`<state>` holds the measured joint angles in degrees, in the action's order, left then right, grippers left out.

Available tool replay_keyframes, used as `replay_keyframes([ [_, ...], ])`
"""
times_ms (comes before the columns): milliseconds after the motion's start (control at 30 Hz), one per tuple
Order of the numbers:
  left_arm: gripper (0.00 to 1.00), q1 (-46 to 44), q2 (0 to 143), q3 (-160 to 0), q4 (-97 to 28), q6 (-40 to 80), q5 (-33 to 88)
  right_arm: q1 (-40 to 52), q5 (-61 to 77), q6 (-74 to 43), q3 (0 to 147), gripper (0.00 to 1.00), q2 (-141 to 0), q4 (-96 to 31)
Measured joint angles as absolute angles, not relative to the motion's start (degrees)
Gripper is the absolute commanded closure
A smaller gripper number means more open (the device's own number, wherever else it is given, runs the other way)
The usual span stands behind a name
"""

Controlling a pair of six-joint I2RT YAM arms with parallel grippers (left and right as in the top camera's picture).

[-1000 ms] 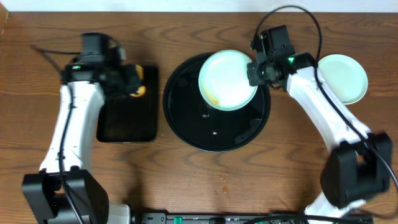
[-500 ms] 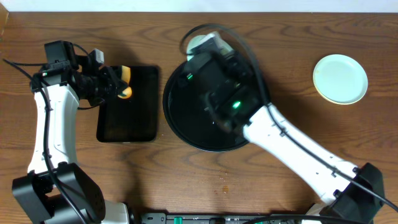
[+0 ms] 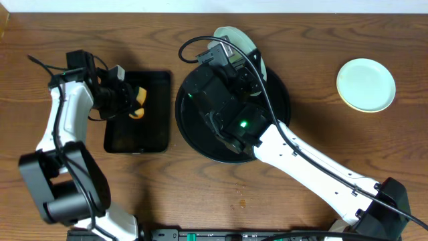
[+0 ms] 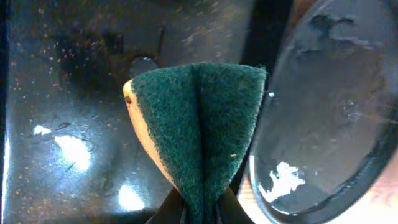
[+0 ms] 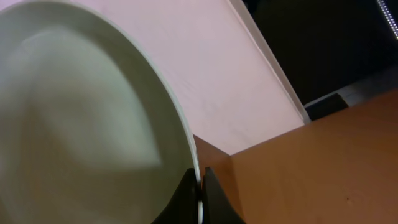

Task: Clean dirty plates on tray and stack at the side
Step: 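Lift the green plate off the round tray with right gripper, then carry plate right and set it onto the stacked plates, release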

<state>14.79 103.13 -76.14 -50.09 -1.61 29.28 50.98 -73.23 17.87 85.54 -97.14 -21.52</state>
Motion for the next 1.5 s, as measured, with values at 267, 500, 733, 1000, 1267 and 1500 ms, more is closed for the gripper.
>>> replay_keyframes([
  [267,0.92,13.8,107.7,-76.1,-50.1,-4.0,27.5,51.0,-73.0,18.3,85.5,0.99,-97.1,-21.5],
  [500,0.87,9.2,109.3,-76.1,-48.5,-4.8,18.9,51.0,-69.9,18.3,85.5,0.99,-97.1,-21.6],
  [733,0.45,6.9,109.3,-76.0,-47.3,-4.4,12.7,50.8,-66.0,17.6,85.5,0.99,-97.1,-23.8],
  [1000,0.26,7.5,109.3,-76.0,-47.2,-4.0,10.6,47.2,-53.9,12.0,85.5,0.99,-97.1,-29.5],
  [1267,0.24,7.5,109.0,-76.0,-45.8,-1.4,10.3,34.2,-31.8,4.0,85.5,0.99,-97.1,-32.1],
  [1500,0.17,7.5,103.5,-75.8,-42.5,2.4,11.9,13.5,-4.1,-3.2,85.5,0.99,-96.5,-34.9],
])
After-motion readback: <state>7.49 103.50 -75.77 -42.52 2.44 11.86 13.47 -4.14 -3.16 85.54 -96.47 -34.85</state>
